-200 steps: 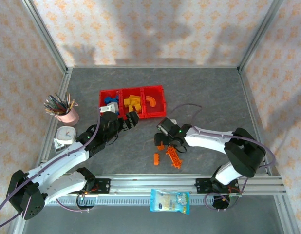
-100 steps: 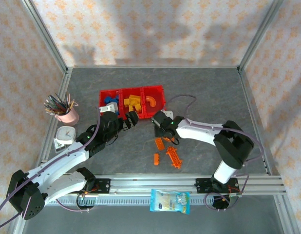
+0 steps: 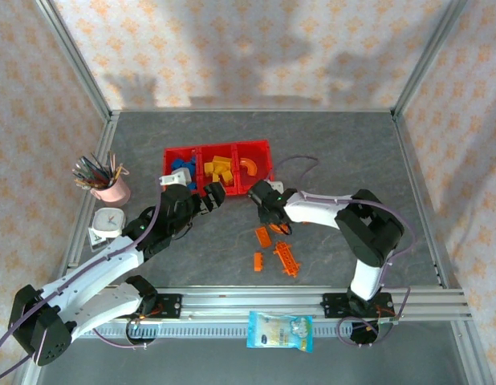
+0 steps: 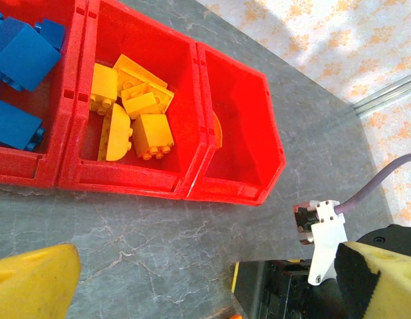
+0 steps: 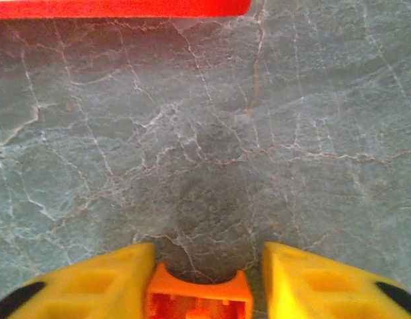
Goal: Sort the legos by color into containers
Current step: Pick up the lego from the center of the table, then place the lego in the container.
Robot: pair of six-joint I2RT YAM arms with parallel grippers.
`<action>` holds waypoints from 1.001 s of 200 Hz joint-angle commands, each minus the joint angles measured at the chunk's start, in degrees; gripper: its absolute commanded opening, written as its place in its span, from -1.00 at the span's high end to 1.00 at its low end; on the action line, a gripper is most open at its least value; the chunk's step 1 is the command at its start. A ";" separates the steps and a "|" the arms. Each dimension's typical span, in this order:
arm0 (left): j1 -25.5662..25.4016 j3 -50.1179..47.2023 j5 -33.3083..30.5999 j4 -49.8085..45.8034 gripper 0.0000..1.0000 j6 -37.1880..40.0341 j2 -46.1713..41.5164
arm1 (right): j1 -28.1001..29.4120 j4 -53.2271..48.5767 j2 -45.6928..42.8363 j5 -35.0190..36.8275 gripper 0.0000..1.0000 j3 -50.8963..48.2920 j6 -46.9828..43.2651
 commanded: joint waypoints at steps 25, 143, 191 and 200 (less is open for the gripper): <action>-0.30 1.20 -1.07 -1.10 -0.98 1.03 0.48 | -0.79 -0.48 -2.27 1.73 0.44 3.03 -1.55; 0.98 8.27 -3.88 1.03 -0.98 4.99 7.18 | -6.98 -1.96 11.74 5.00 0.47 33.98 -4.62; 2.13 9.64 -3.02 1.04 -0.98 5.88 8.01 | -8.58 -4.08 19.47 6.55 0.15 44.84 -5.05; 2.20 9.73 -2.84 0.90 -0.98 5.96 7.87 | -8.62 -4.23 19.28 6.54 0.12 45.10 -5.07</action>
